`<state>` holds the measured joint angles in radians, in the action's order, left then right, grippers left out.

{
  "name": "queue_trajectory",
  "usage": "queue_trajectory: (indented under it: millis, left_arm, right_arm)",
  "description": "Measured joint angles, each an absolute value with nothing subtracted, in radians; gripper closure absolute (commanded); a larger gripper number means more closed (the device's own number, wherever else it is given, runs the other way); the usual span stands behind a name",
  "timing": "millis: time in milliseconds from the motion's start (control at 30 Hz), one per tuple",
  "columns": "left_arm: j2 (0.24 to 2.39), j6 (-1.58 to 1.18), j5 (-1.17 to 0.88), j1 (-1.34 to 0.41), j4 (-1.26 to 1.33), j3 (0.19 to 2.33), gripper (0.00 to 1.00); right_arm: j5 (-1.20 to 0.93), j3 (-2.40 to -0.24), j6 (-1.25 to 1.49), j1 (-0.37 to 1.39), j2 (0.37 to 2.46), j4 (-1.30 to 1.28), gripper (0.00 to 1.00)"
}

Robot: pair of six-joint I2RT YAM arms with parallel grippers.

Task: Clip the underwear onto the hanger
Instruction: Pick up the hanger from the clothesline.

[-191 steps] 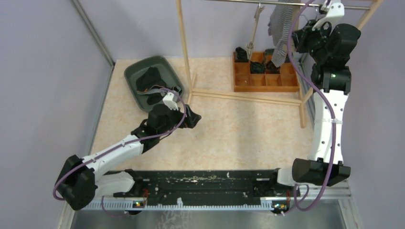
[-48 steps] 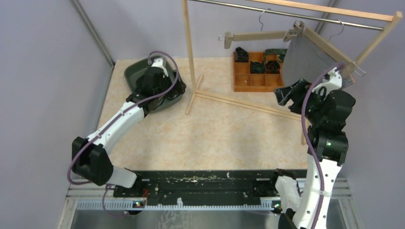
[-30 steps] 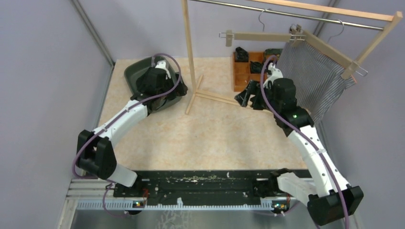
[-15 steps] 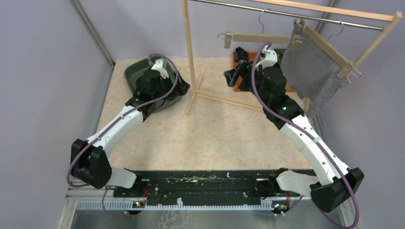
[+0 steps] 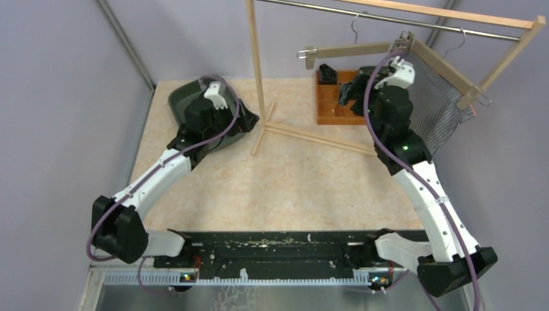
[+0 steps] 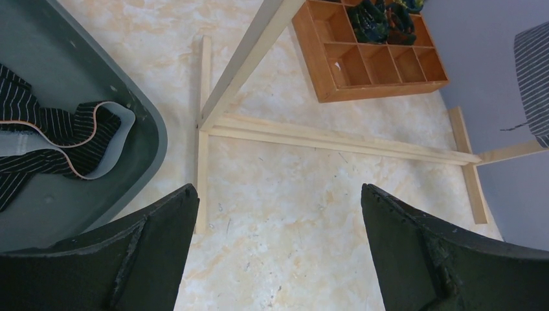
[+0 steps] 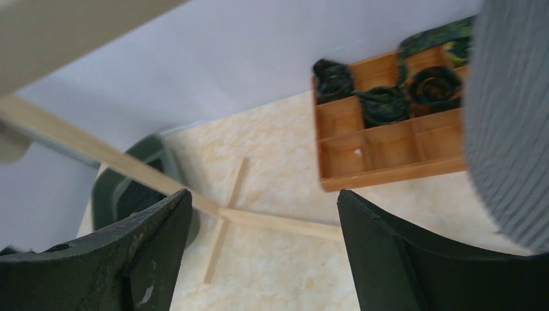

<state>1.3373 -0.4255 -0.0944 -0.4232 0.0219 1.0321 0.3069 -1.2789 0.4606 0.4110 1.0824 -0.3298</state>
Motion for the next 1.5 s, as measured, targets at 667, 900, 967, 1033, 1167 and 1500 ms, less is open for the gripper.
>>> queue_trajectory:
  millis: [667, 900, 967, 1033, 1167, 1500]
  left_arm:
    - [1.337, -0.426, -0.094, -0.423, 0.022, 1.026, 0.0]
    - [1.337, -0.426, -0.09, -0.423, 0.019, 1.026, 0.0]
    - [1.337, -0.426, -0.088, -0.423, 0.019, 1.026, 0.0]
    - [1.337, -0.426, -0.088, -0.423, 0.019, 1.026, 0.0]
    - [1.337, -0.426, -0.087, -0.423, 0.02, 1.026, 0.0]
    - [1.337, -0.426, -0.086, -0.423, 0.022, 1.013, 0.0]
  right_arm:
    - [-0.047, -1.477, 0.468, 0.006, 1.266, -0.31, 0.18]
    - [-0.093, -1.513, 0.474, 0.002, 1.367, -0.276, 0.18]
    - [-0.093, -1.513, 0.473, 0.002, 1.366, -0.28, 0.18]
    - [-0.092, -1.502, 0.474, 0.001, 1.356, -0.278, 0.18]
    - [-0.094, -1.374, 0.476, 0.001, 1.253, -0.257, 0.18]
    - [-0.13, -1.29, 0.477, 0.001, 0.997, -0.31, 0.15]
